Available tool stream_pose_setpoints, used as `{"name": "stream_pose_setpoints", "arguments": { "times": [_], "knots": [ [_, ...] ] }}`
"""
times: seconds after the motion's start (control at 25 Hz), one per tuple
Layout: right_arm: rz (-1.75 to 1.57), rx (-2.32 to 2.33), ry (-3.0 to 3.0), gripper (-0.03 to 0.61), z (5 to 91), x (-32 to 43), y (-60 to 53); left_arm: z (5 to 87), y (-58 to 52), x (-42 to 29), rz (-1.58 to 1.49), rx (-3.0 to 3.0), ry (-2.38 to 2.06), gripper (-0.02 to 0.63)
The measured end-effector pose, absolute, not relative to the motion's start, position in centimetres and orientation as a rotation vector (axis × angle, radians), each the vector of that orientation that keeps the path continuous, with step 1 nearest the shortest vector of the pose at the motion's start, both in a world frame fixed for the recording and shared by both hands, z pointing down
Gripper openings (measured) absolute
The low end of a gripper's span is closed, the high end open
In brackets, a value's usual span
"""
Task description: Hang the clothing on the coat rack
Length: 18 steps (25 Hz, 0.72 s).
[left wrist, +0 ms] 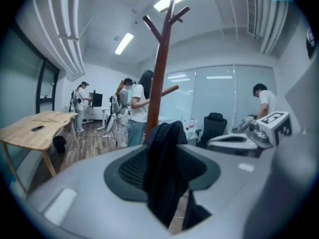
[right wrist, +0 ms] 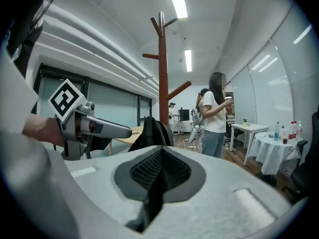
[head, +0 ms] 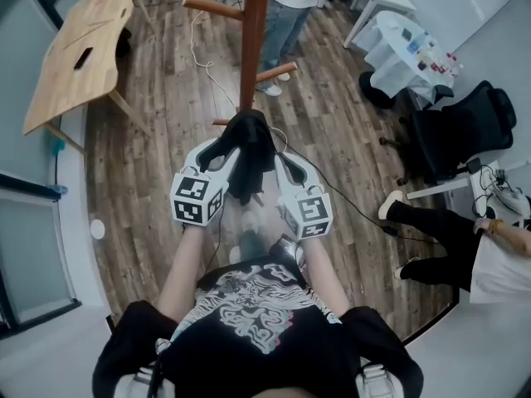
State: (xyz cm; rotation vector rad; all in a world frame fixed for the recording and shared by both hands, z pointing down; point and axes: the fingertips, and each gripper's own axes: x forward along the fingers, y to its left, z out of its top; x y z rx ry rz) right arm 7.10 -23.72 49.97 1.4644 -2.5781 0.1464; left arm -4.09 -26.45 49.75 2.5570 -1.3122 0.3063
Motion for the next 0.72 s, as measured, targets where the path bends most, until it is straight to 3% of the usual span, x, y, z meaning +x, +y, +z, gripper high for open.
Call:
{"name": "stream_pose_setpoints", "arguments": {
  "times": [0.08,0.16,0.72],
  "knots": [
    [0.125,1.47,-2.547,0.0,50.0,7.3,-22.7,48.9,-25.6,-5.2,0.274,2.552,-1.403,0.143],
    [0.115,1.483,-2.535,0.0,49.7,7.5,-21.5,48.1,-24.5,-6.2,0.243,2.556,-1.457,-0.007],
    [0.059,1.554,-2.49,-0.001,48.2,7.4,-15.0,48.0,-16.1,-4.4,0.27,2.71,-1.26,-0.011]
  ]
}}
